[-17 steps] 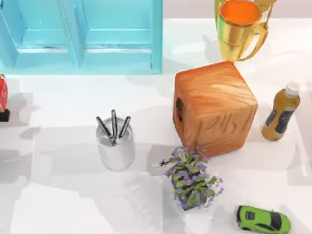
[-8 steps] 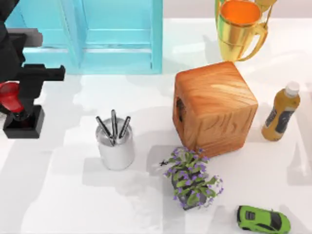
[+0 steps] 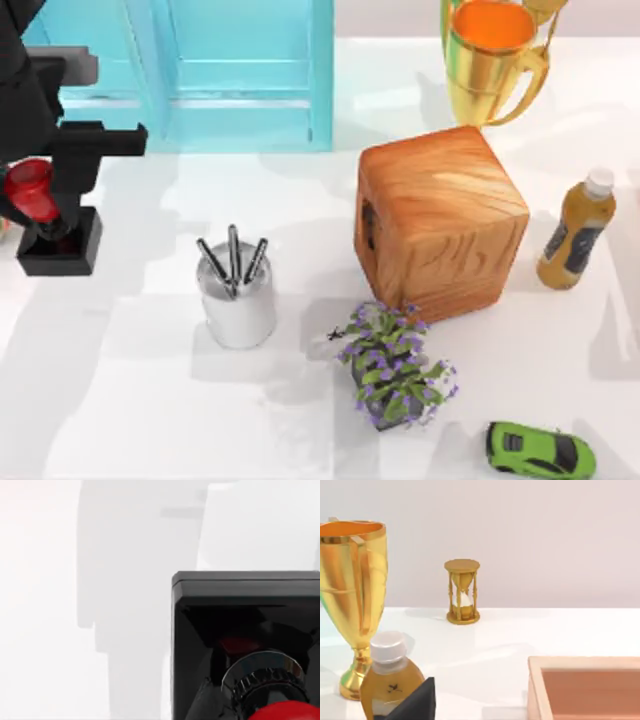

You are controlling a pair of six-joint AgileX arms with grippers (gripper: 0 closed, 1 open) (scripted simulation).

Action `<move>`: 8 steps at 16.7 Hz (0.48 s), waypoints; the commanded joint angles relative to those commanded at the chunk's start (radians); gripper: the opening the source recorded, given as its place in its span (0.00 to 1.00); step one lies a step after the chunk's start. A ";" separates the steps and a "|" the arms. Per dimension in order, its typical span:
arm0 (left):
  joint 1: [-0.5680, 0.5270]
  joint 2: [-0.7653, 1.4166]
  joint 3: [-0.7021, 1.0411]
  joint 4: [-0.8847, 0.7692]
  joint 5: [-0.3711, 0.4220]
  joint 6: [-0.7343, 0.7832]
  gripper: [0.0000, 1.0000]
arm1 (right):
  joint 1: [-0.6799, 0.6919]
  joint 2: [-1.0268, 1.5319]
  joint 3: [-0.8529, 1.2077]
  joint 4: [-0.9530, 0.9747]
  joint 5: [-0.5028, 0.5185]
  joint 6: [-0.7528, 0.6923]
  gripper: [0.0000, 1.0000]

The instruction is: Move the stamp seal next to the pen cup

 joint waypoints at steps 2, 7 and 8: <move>-0.027 0.047 0.028 0.019 0.000 -0.023 0.00 | 0.000 0.000 0.000 0.000 0.000 0.000 1.00; -0.097 0.169 0.096 0.074 0.000 -0.092 0.00 | 0.000 0.000 0.000 0.000 0.000 0.000 1.00; -0.099 0.173 0.098 0.076 0.000 -0.094 0.00 | 0.000 0.000 0.000 0.000 0.000 0.000 1.00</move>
